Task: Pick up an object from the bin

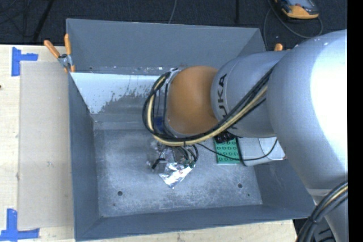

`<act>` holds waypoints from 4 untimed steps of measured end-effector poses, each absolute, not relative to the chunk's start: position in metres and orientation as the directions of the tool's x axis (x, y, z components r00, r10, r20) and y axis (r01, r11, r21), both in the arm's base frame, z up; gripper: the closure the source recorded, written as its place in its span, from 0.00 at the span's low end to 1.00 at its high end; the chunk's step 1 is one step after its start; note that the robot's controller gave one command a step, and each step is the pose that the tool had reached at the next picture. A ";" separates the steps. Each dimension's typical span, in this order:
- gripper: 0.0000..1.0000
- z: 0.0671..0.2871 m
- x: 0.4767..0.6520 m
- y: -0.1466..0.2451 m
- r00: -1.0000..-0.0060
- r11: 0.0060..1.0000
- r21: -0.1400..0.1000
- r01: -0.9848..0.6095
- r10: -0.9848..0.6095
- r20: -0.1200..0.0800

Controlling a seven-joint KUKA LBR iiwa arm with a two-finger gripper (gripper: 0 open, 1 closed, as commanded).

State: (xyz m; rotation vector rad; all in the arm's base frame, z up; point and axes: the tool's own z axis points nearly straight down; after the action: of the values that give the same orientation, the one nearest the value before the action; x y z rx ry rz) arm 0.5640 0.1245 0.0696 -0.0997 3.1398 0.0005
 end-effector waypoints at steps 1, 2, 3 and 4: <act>1.00 0.207 0.549 0.094 -0.999 0.999 0.000 -0.046 -0.046 -0.008; 1.00 0.133 0.537 0.085 -0.843 0.843 0.002 -0.538 -0.538 0.005; 0.00 0.134 0.538 0.085 -0.845 0.845 0.002 -0.535 -0.535 0.002; 0.00 0.066 0.566 0.098 -0.847 0.847 0.003 -0.531 -0.531 0.001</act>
Offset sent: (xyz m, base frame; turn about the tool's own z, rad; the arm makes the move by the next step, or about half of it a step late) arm -0.0165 -0.0303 0.1330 0.0150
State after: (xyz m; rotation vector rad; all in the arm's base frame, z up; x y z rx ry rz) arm 0.5662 0.0983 0.0657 -0.8684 3.0213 0.0036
